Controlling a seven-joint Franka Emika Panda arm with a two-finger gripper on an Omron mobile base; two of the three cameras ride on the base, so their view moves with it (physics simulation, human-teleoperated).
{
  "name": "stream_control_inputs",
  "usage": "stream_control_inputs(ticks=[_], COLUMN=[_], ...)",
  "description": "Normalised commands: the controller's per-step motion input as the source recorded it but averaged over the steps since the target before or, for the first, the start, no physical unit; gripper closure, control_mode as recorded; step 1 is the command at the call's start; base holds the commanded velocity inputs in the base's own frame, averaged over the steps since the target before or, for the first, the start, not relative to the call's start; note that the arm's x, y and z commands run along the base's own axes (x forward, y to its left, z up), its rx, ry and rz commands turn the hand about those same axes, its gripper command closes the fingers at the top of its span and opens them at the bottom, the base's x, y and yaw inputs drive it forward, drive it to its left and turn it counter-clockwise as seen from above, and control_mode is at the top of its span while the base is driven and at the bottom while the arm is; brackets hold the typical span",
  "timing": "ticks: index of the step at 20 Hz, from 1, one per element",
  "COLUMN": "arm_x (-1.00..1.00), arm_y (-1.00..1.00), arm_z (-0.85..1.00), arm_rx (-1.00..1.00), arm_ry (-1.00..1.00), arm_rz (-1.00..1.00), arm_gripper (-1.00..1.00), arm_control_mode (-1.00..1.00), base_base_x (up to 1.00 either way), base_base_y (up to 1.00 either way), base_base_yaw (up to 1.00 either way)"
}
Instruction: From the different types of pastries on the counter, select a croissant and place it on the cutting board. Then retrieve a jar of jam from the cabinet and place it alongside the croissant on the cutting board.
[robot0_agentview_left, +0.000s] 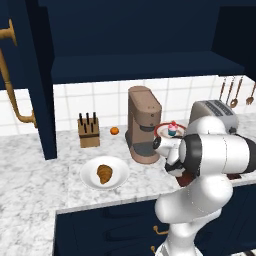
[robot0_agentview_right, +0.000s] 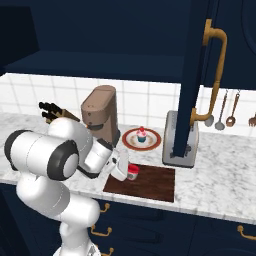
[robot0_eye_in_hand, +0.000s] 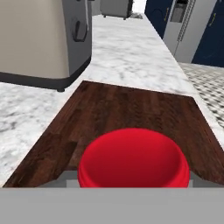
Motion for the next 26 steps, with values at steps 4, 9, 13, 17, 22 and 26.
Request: stream_control_inputs(ticks=[4,9,13,17,22,26], arm_x=[0.0,0.0,-0.01,-0.01,0.0,0.0], arm_y=[0.0,0.0,0.27,0.45,0.35,0.39], arm_z=[-0.29,-0.18,-0.07,-0.15,-0.14,0.01], arm_rx=[0.0,0.0,0.0,0.0,0.0,-0.01], arm_ry=[-0.06,-0.07,-0.05,0.0,-0.02,-0.09], arm_rz=[-0.05,-0.03,-0.02,-0.01,-0.01,0.0], arm_gripper=[-1.0,-1.0,-1.0,-1.0,-1.0,-1.0], arm_control_mode=[-1.0,-1.0,-1.0,-1.0,-1.0,-1.0], base_base_x=[0.0,0.0,0.0,0.0,0.0,0.0], base_base_y=[0.0,0.0,0.0,0.0,0.0,0.0], base_base_yaw=[0.0,0.0,0.0,0.0,0.0,0.0])
